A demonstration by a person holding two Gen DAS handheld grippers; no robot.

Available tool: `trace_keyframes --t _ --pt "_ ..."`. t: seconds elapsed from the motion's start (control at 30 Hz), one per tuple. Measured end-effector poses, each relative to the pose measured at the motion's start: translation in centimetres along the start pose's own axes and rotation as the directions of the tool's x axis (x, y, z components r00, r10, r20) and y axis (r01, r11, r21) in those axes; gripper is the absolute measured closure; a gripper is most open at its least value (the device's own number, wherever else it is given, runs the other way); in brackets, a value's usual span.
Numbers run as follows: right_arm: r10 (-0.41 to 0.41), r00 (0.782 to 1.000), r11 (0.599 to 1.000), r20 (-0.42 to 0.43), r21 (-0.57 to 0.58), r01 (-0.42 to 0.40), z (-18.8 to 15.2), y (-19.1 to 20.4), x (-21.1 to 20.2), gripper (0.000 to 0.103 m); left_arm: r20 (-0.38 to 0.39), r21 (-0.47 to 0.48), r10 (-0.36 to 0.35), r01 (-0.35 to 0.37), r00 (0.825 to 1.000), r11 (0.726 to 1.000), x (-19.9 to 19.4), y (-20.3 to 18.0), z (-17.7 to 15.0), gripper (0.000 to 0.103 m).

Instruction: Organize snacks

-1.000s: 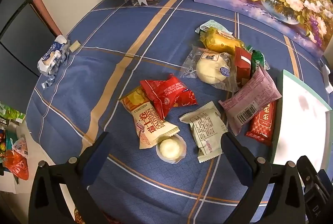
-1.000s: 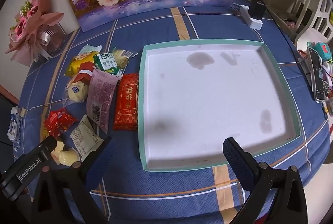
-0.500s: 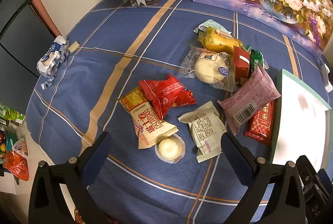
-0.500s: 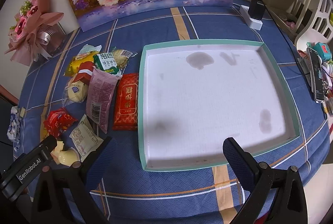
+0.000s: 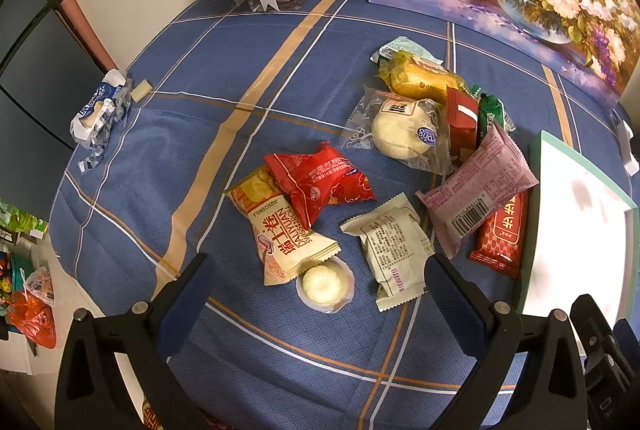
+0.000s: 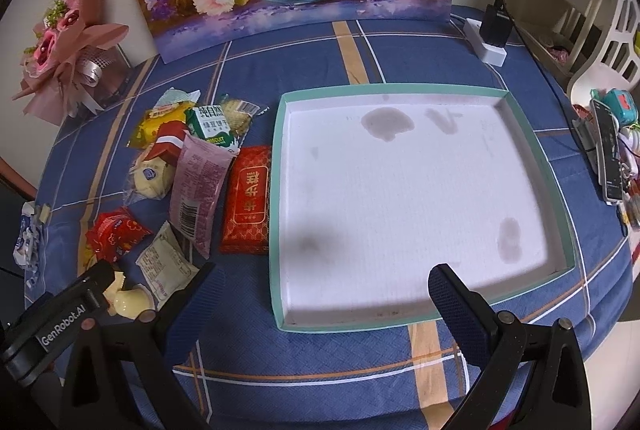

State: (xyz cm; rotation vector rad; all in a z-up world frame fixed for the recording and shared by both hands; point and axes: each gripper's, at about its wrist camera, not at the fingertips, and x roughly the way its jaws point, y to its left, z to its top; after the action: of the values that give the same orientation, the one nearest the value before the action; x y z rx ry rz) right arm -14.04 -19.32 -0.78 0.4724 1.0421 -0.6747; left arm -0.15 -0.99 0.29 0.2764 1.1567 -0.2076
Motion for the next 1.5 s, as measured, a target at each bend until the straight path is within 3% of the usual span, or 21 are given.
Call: trace_keyframes --t 1.5 --pt "-0.001 1.000 1.000 -0.003 0.003 0.001 0.03 -0.01 0.10 0.000 -0.005 -0.004 -0.003 0.003 1.000 1.000 0.09 -0.37 -0.53 0.000"
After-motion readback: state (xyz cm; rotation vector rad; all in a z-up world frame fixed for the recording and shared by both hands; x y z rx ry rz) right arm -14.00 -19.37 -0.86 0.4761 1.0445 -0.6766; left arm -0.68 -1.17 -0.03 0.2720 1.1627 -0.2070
